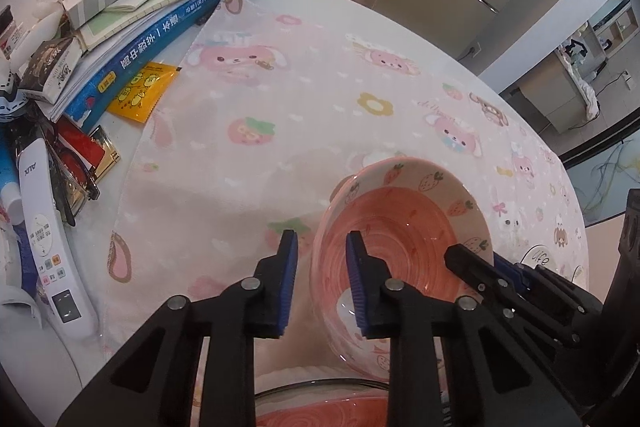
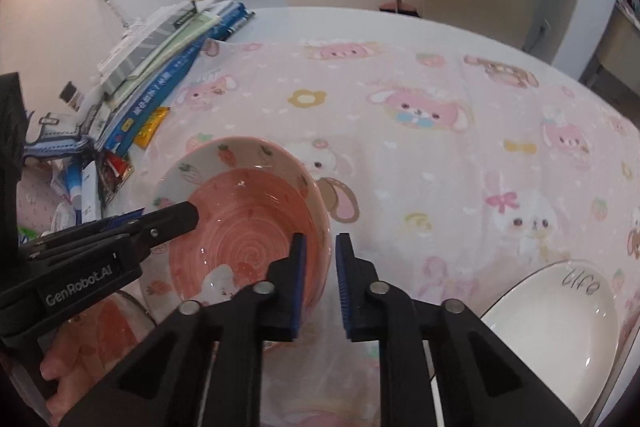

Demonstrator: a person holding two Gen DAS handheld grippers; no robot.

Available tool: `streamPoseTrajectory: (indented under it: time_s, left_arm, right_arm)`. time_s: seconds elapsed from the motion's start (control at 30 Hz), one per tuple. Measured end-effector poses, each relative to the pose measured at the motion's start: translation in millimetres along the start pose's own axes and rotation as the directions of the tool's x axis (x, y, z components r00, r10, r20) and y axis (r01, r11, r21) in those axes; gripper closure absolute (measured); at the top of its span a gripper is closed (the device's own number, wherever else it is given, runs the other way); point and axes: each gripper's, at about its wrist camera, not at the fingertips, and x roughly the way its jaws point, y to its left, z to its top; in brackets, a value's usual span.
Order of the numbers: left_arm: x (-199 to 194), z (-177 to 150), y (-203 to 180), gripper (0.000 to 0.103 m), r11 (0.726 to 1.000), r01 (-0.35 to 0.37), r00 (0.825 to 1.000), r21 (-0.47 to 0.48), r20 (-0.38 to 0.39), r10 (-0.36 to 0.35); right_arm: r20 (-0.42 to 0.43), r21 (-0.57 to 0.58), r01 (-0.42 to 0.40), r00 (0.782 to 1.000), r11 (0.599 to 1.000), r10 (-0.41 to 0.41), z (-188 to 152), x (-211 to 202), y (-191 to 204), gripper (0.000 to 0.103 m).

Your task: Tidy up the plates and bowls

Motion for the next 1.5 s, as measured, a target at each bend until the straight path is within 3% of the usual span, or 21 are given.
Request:
streamPoseTrajectory:
  time_s: [0.2, 0.43, 0.5, 0.6, 0.83, 1.0, 1.2, 1.4, 1.5]
  left_arm:
    - [9.9, -0.4, -1.1, 0.096, 1.0, -0.02, 0.999, 0.005, -0.034, 0.02]
    - [9.4, -1.9, -3.8, 0.096, 0.999, -0.04, 0.999, 0.017, -0.024, 0.04]
    - [9.7, -2.4, -5.7, 0.096, 0.998, -0.047, 0.999, 0.031, -0.023, 0.048]
    - [23.5, -3.2, -6.6, 0.091, 0.999, -0.027, 0.996, 0.037, -0.089, 0.03]
    - [22.0, -3.9, -6.2, 0.093, 1.0, -0.02, 0.997, 0.015, -0.077, 0.021]
    - [8.7, -5.0, -11.1, 0.094, 0.999, -0.032, 0.999, 0.039, -0.023, 0.033]
    - [-12.7, -6.2, -15.3, 0.094, 0.999, 0.016, 0.999, 0.047, 0.047, -0.019]
    - [-53.1, -15.1, -31.8, 0.094, 0.995, -0.022, 0.977, 0.097, 0.212, 0.001]
    - [-68.9, -18.6, -33.3, 0.094, 0.994, -0.012, 0.966, 0.104, 0.257, -0.015]
  right_arm:
    - [-0.015, 0.002, -0.029, 0.999, 1.0, 0.029, -1.2, 7.9, 0.5, 0.09]
    - [-0.064, 0.071, -0.127, 0.989, 0.989, 0.131, 0.4, 26.7, -10.8, 0.091]
    - [-0.076, 0.077, -0.135, 0.987, 0.988, 0.141, 1.0, 27.1, -12.1, 0.091]
    - [-0.074, 0.072, -0.135, 0.987, 0.988, 0.14, 0.5, 27.1, -11.4, 0.091]
    - [-0.102, 0.113, -0.168, 0.978, 0.979, 0.179, 2.0, 30.1, -17.9, 0.09]
    - [-0.074, 0.103, -0.17, 0.981, 0.98, 0.178, 3.4, 18.4, -15.5, 0.09]
    - [-0.006, 0.075, -0.178, 0.984, 0.981, 0.179, 6.7, -10.5, -12.5, 0.09]
    - [0.058, 0.017, -0.21, 0.976, 0.978, 0.208, 8.4, -46.6, -3.9, 0.09]
    - [0.093, 0.0, -0.221, 0.971, 0.975, 0.22, 6.9, -65.8, 0.0, 0.09]
